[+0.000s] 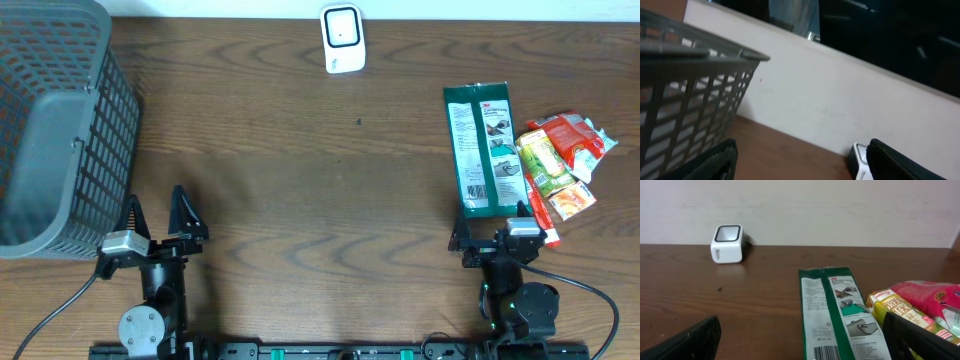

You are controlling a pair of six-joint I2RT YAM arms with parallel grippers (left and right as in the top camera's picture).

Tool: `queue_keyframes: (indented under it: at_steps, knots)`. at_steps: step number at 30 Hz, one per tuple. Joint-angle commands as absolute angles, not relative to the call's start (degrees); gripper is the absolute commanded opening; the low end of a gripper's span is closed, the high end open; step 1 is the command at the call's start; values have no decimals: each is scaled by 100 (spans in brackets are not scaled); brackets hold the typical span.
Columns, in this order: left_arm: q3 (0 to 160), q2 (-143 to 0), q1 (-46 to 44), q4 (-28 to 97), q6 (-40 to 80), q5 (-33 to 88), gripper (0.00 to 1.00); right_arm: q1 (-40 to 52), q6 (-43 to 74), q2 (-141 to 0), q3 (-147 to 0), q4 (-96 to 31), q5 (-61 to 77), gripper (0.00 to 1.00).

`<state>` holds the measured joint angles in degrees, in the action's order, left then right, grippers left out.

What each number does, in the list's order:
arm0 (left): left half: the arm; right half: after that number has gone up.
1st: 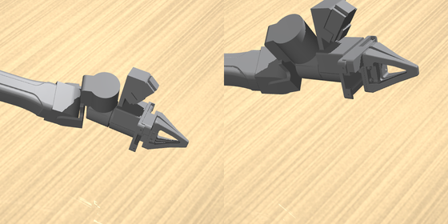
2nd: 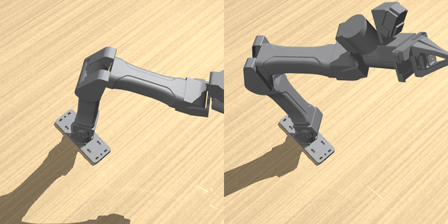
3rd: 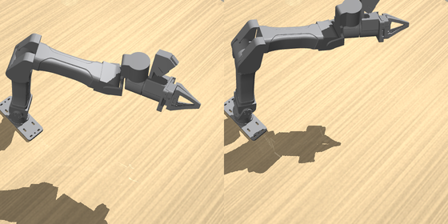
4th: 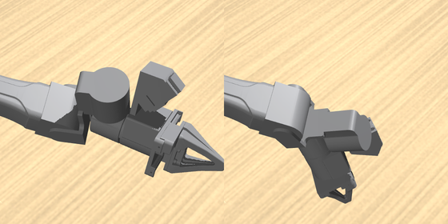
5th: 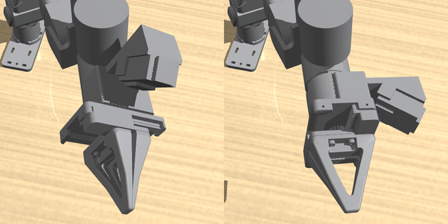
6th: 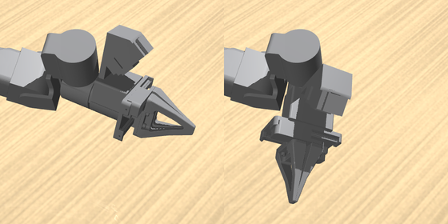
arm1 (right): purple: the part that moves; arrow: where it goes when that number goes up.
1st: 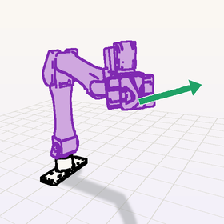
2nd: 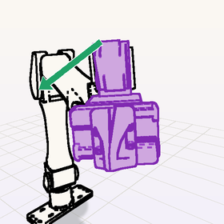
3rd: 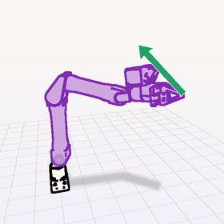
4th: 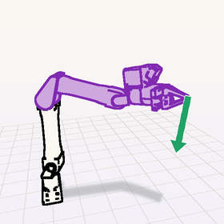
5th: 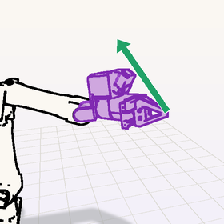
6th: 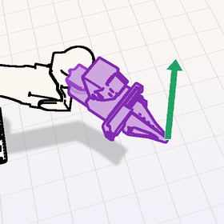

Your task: Scan the item barcode

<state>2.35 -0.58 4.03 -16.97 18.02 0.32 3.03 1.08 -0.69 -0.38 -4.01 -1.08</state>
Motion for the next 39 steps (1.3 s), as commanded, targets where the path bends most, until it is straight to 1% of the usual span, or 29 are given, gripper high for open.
queue_keyframes:
  at_steps: [1, 10, 12, 16, 18, 25, 39]
  knots:
    - [23, -12, 416, -1612, 1811, 106, 83, 272, 121, -32, -30, -423, -99, 99]
    - [23, -10, 416, -331, 1726, 106, 83, 272, 121, -32, -30, -423, -99, 99]
    - [23, -10, 416, -30, 1402, 183, 83, 272, 123, -32, -30, -423, -99, 99]
    - [23, -10, 416, -3, 517, 720, 83, 272, 123, -32, -30, -423, -99, 99]
    - [23, -10, 416, 1, 316, 864, 84, 272, 123, -32, -30, -423, -99, 99]
    - [23, -10, 416, 338, 215, 858, 84, 272, 123, -32, -30, -423, -99, 99]
    - [23, -10, 405, 333, 217, 854, 84, 272, 121, -32, -30, -423, -99, 99]
